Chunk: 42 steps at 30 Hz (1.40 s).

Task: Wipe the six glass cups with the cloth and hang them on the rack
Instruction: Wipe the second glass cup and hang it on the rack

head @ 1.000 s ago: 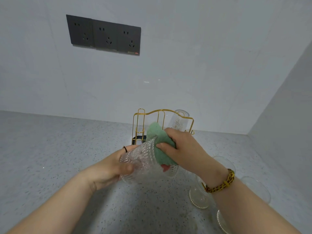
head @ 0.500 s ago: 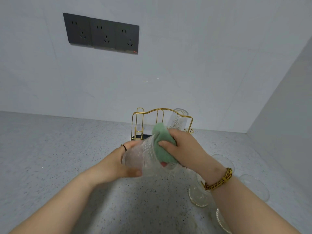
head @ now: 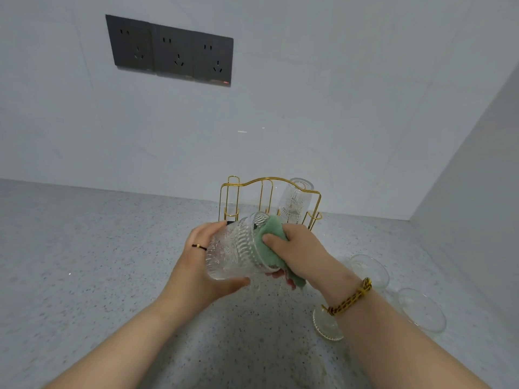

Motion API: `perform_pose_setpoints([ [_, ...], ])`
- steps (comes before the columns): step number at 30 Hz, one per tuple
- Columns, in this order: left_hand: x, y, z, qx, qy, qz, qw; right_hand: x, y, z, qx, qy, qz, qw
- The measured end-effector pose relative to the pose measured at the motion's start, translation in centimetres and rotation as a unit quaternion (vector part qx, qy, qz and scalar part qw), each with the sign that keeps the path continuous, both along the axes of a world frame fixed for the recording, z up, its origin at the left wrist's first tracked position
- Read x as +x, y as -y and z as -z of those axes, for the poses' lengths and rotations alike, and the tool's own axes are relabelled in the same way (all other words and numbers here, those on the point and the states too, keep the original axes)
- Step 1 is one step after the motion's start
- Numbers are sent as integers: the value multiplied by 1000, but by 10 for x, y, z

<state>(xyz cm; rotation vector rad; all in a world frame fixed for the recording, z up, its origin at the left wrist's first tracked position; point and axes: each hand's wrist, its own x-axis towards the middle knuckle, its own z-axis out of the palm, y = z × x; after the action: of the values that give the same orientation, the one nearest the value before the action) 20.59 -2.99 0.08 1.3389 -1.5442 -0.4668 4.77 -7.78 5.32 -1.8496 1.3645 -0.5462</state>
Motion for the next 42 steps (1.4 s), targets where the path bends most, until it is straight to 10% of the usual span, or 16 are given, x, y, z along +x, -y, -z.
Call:
perform_pose_setpoints([
  [2, 10, 3, -5, 116, -103, 62, 986, 1, 0, -2, -72, -46, -6, 996],
  [7, 24, 2, -4, 299, -433, 314, 790, 2, -4, -6, -129, -19, -52, 990],
  [13, 12, 2, -3, 179, -357, 224, 889, 5, -6, 3, -49, 40, 23, 998],
  [19, 10, -5, -23, 86, -181, 93, 975, 5, -16, 22, 221, 221, -11, 950],
  [35, 0, 3, -51, 17, -114, 86, 990, -35, -32, 50, 211, 624, 110, 745],
  [40, -8, 23, -49, 70, -13, 64, 995, -55, -39, 57, 198, 666, 86, 714],
  [42, -15, 35, -52, 78, 29, 60, 995, -68, -46, 60, 163, 610, 111, 768],
])
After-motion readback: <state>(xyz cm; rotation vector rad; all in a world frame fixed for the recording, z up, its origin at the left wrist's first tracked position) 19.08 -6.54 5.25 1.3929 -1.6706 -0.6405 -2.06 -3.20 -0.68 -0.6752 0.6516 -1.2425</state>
